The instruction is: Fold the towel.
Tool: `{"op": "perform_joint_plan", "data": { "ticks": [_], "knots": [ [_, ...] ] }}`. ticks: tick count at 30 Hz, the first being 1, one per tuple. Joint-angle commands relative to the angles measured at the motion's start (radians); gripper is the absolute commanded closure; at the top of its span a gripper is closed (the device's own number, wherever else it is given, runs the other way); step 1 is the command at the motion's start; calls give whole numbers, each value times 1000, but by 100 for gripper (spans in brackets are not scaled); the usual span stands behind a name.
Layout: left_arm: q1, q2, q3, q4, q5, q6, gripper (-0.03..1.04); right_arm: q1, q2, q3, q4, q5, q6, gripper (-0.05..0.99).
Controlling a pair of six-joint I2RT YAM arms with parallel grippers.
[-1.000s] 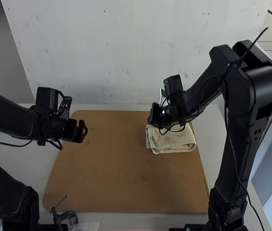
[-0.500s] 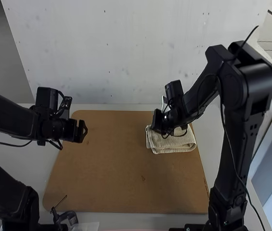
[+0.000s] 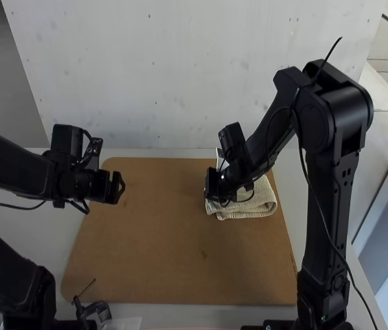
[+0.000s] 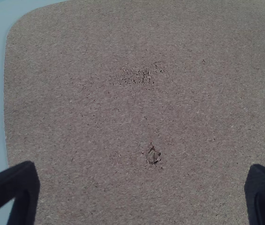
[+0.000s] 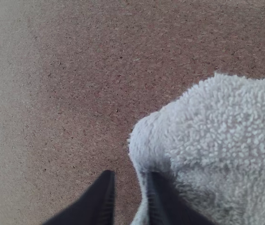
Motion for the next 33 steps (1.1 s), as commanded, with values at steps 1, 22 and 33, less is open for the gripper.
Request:
{"op": "perform_joint_plan", "data": {
  "ticks": [1, 22, 33],
  "knots": [
    [8, -42, -5, 9, 10, -8, 3, -26, -31, 22, -19, 23, -8, 54],
    [16, -410, -76, 144, -85, -50, 3, -402, -670, -68, 200, 168, -161, -3],
    [19, -917, -200, 176, -137, -11, 3, -409, -1023, -277, 327, 257, -247, -3]
  ]
}}
